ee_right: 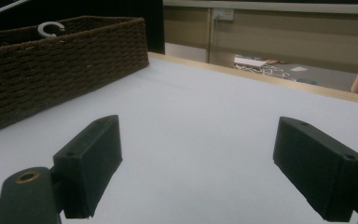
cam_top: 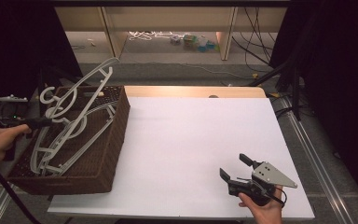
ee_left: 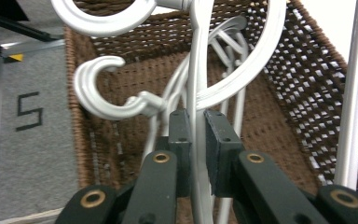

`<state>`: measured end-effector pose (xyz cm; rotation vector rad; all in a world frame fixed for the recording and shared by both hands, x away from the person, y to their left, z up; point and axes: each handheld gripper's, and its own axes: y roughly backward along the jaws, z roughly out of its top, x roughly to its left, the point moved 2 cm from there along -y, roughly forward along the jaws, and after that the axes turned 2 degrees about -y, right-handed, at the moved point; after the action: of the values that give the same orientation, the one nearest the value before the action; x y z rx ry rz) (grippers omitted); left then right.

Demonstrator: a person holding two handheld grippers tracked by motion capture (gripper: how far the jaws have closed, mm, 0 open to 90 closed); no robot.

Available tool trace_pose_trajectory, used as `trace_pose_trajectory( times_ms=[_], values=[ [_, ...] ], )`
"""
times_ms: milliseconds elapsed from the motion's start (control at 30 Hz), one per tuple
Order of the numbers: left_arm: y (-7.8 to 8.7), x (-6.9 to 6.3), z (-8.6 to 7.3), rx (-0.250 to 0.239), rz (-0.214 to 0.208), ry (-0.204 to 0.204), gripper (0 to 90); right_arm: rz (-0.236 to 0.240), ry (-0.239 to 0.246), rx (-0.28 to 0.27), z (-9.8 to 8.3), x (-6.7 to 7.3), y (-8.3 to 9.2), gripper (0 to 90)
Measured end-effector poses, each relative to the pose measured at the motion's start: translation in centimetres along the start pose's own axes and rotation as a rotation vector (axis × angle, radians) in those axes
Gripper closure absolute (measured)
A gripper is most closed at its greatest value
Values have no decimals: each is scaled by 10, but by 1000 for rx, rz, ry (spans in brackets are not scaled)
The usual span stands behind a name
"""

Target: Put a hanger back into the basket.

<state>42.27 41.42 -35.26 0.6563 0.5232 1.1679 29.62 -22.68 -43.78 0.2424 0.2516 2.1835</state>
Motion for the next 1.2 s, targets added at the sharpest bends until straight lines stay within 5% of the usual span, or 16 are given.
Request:
trace_pose_trajectory(
  times_ms=[500,1000,1200],
  values=[
    [-8,16,-13,37,35,-15,818,-8,6,-2,0,-1,1,162],
    [-16,18,-30,76,92,-59,817,-2,1,-5,0,0,-1,162],
    [-19,14,-34,75,81,-65,817,-10,8,-2,0,-1,0,162]
  ],
)
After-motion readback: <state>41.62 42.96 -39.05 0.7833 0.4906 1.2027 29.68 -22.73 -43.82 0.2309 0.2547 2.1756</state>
